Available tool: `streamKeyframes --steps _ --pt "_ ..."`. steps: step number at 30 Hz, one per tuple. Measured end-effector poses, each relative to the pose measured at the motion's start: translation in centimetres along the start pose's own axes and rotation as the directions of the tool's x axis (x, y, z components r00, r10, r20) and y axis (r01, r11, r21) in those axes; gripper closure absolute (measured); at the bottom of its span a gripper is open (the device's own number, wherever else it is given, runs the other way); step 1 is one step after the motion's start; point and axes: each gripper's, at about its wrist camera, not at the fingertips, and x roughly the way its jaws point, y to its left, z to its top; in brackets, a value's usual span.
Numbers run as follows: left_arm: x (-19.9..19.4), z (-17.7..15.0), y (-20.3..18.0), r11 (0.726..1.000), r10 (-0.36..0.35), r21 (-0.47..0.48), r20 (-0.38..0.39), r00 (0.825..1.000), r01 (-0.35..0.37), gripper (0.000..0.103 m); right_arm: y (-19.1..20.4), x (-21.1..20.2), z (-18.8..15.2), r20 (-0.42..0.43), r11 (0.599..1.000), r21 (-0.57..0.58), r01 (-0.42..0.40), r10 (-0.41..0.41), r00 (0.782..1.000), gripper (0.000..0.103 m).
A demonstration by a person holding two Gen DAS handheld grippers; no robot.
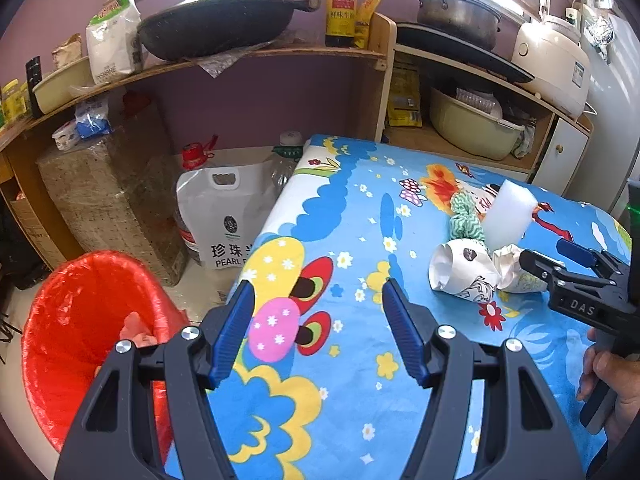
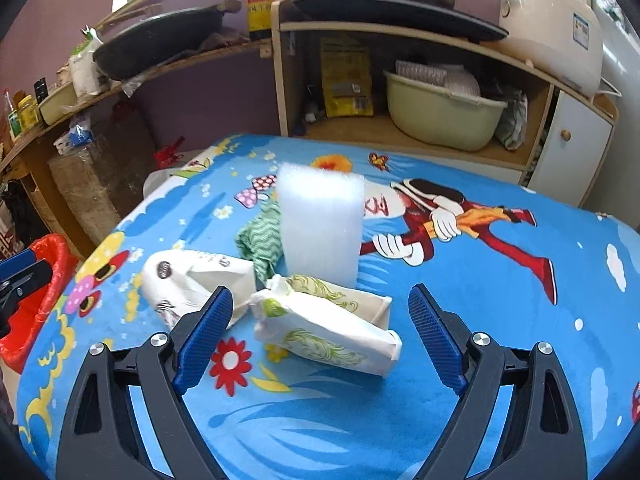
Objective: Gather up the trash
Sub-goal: 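Move both open tools back over the bed toward the packet and cup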
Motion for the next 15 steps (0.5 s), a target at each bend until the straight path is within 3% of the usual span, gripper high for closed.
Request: streamKeyframes --steps 8,12,15 --pt "1.4 0.4 -1.4 0.999 -0.03 0.018 -0.007 1.0 0.03 0.039 0.1 2.1 -0.2 -0.038 1.0 -0.006 -0.005 0.004 0.999 0.019" --pt "2.0 0.6 -1.9 0.999 -0.04 0.021 -0.009 0.999 0.04 0.039 -0.1 2.7 -0.5 -0.053 1.0 -0.006 -0.013 0.013 0.998 0.028" --pt "2.4 0.7 -2.2 0.999 -0.05 0.021 -0.014 0.999 0.05 0.039 -0.3 2.6 -0.6 -0.052 1.0 -0.007 -0.027 0.026 0.998 0.029"
